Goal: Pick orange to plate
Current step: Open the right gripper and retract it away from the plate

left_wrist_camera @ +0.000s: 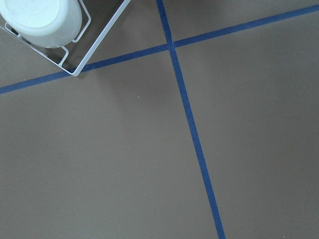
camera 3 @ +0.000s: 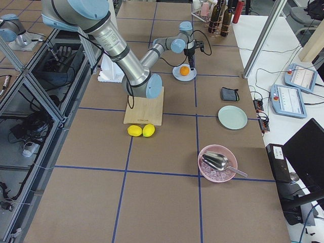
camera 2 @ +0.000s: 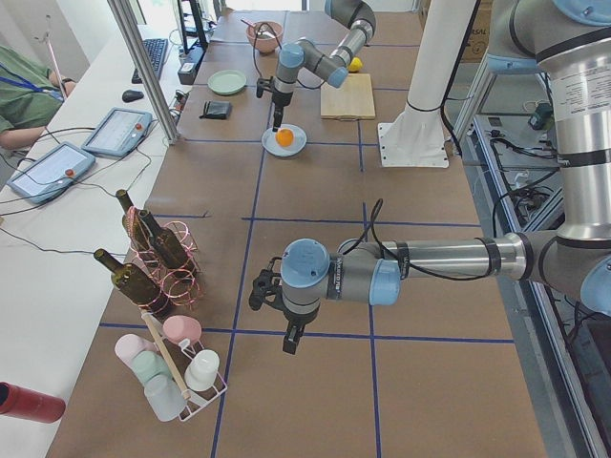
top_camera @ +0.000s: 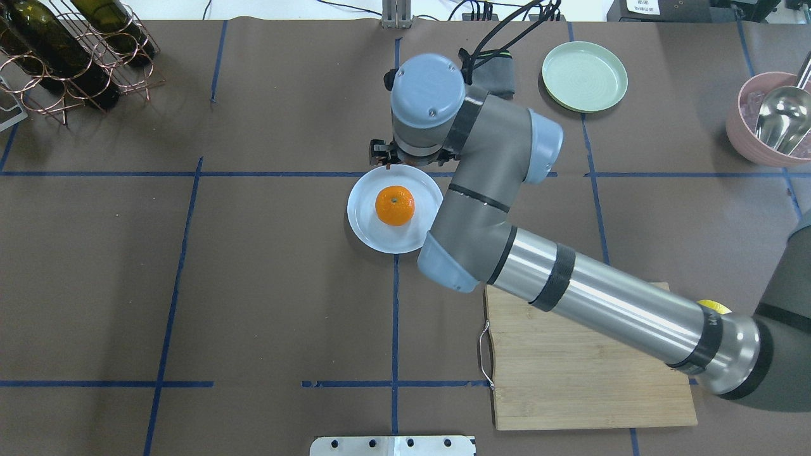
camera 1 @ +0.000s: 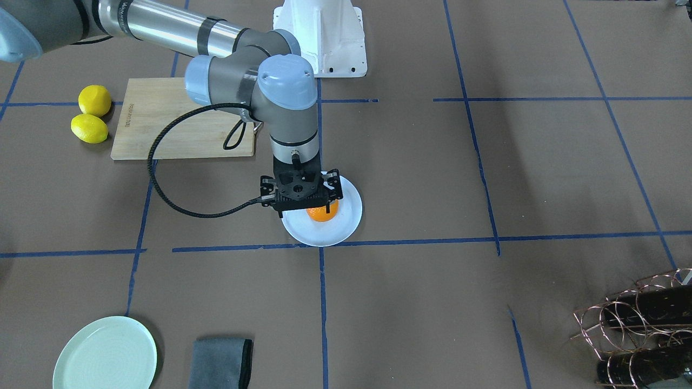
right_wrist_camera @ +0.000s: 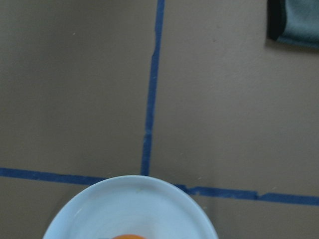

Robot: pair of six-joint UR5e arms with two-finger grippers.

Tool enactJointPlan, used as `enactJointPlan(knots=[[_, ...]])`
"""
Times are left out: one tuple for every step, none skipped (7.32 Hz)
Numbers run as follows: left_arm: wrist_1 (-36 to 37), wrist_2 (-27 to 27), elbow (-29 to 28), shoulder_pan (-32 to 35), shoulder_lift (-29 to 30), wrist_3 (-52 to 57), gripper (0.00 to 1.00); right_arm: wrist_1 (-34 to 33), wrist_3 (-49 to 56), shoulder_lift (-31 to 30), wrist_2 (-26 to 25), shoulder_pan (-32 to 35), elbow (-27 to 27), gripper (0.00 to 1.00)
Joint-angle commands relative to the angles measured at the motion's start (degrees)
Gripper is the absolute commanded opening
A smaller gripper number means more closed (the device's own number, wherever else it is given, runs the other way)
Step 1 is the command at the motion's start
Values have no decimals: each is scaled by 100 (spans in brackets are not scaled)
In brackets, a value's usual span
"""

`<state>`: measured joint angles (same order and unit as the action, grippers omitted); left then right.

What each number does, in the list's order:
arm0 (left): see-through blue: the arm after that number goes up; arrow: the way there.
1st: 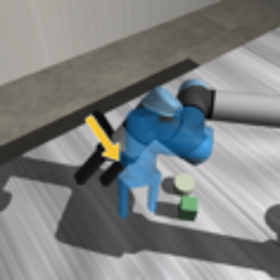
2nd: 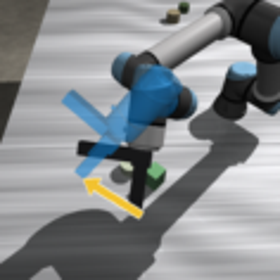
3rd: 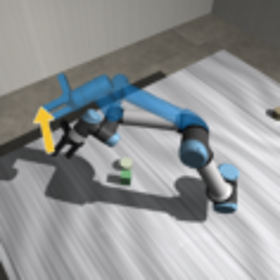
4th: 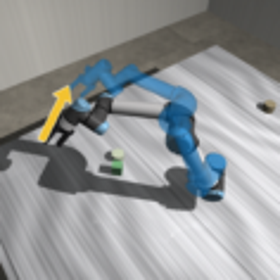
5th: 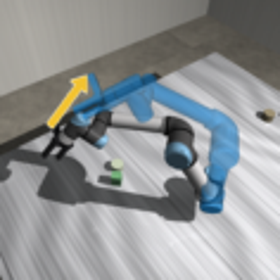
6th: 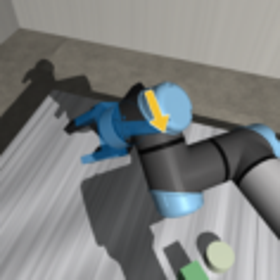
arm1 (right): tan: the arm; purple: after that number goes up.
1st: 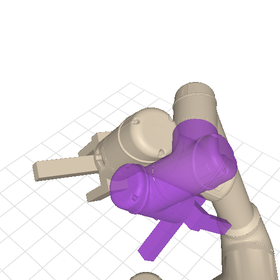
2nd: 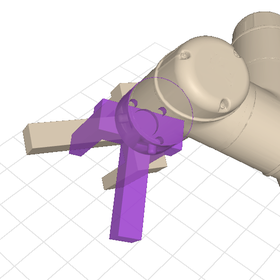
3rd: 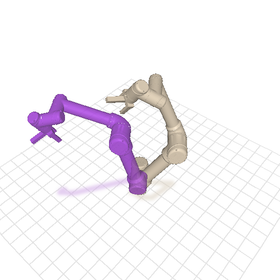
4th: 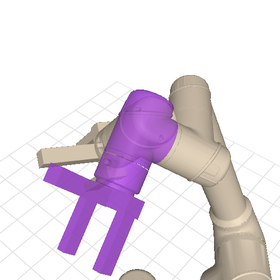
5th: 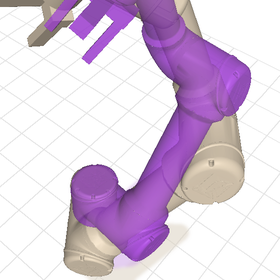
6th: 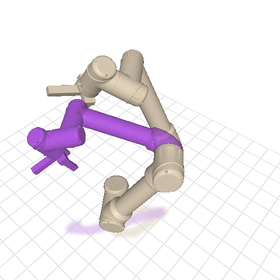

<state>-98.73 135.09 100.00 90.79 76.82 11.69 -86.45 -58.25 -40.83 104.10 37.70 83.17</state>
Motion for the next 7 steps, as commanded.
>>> enactJointPlan(knots=[[3, 8, 11, 9, 0, 0, 100, -407, 1904, -1087, 1221, 1102, 986, 100], [-14, -18, -15, 0, 0, 0, 100, -416, 3184, -1755, 1592, 1795, 1251, 100], [-14, -35, 28, 9, 0, 0, 100, -416, 4372, -2205, 1996, 2385, 1237, 100], [-6, -1, 55, 0, 0, 0, 100, -425, 5193, -2662, 2191, 2887, 1236, 100], [-6, 0, 55, 0, 0, 0, 100, -425, 5784, -3128, 2428, 3431, 1219, 100], [-14, 0, 46, 0, 17, -17, 100, -416, 6060, -3489, 2657, 3907, 1236, 100], [12, -27, 64, 0, 9, -35, 100, -416, 6567, -3806, 2641, 4268, 1202, 100]])
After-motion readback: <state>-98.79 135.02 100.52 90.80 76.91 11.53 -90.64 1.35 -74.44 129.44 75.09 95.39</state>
